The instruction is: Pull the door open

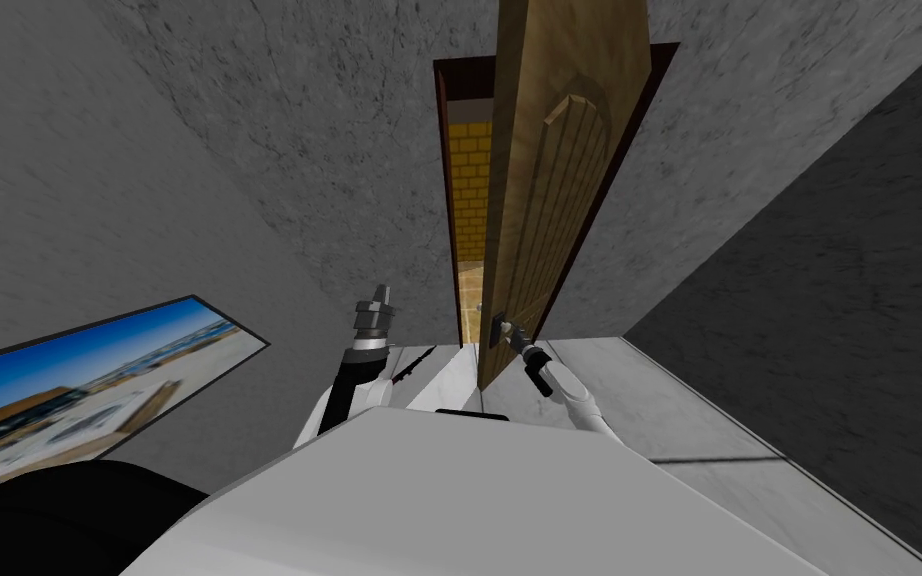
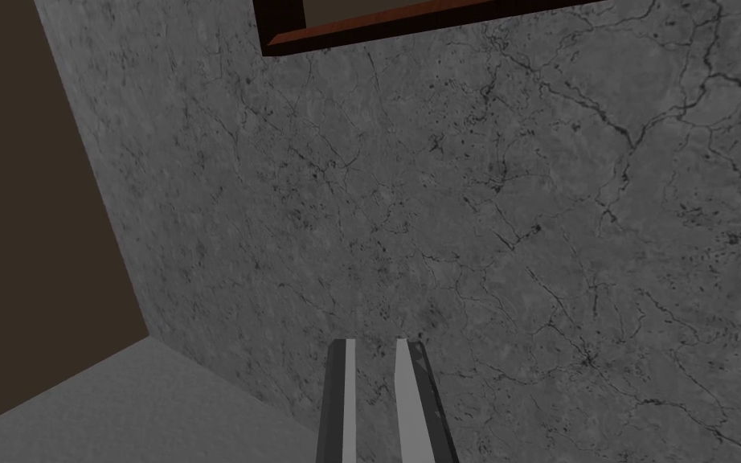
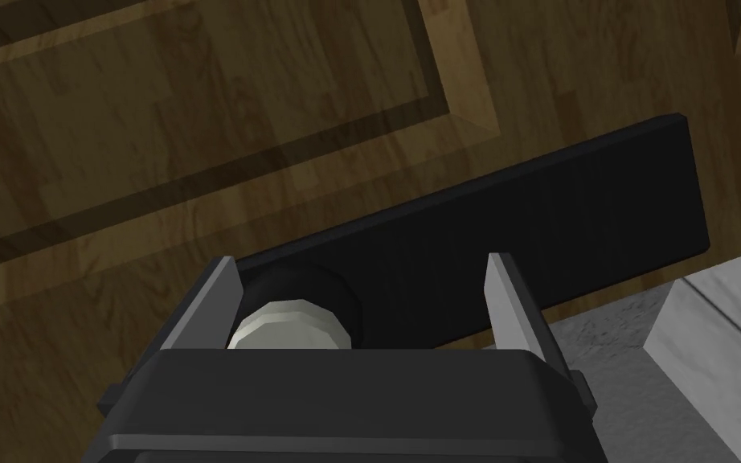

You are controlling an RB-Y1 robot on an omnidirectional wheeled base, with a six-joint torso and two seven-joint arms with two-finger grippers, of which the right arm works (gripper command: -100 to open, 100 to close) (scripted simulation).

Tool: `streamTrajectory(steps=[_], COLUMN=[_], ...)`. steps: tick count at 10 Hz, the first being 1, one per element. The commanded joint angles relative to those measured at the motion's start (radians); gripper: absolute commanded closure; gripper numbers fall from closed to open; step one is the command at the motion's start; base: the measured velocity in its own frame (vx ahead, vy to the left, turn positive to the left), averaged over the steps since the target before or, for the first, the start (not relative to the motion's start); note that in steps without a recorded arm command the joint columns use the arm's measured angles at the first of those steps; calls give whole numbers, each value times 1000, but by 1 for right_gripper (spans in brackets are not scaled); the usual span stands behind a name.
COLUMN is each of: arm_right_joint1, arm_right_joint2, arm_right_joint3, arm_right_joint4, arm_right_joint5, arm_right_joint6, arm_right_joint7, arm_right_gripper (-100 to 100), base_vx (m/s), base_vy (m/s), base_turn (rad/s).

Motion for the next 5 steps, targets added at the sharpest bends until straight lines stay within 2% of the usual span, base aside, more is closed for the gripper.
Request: streamTrajectory(steps=[1, 4, 5], arm_right_joint1=[12, 12, 12], arm_right_joint2=[3, 3, 3], arm_right_joint3=[33, 33, 33], arm_right_joint4=[20, 20, 20], arm_right_joint5=[18, 18, 18], arm_right_joint6=[-10, -10, -10], arm_right_joint7=[37, 23, 37], arm_right_gripper=[100, 100, 100], base_vx=[-37, -18, 0], base_vy=[-45, -19, -3], base_turn=[107, 14, -20])
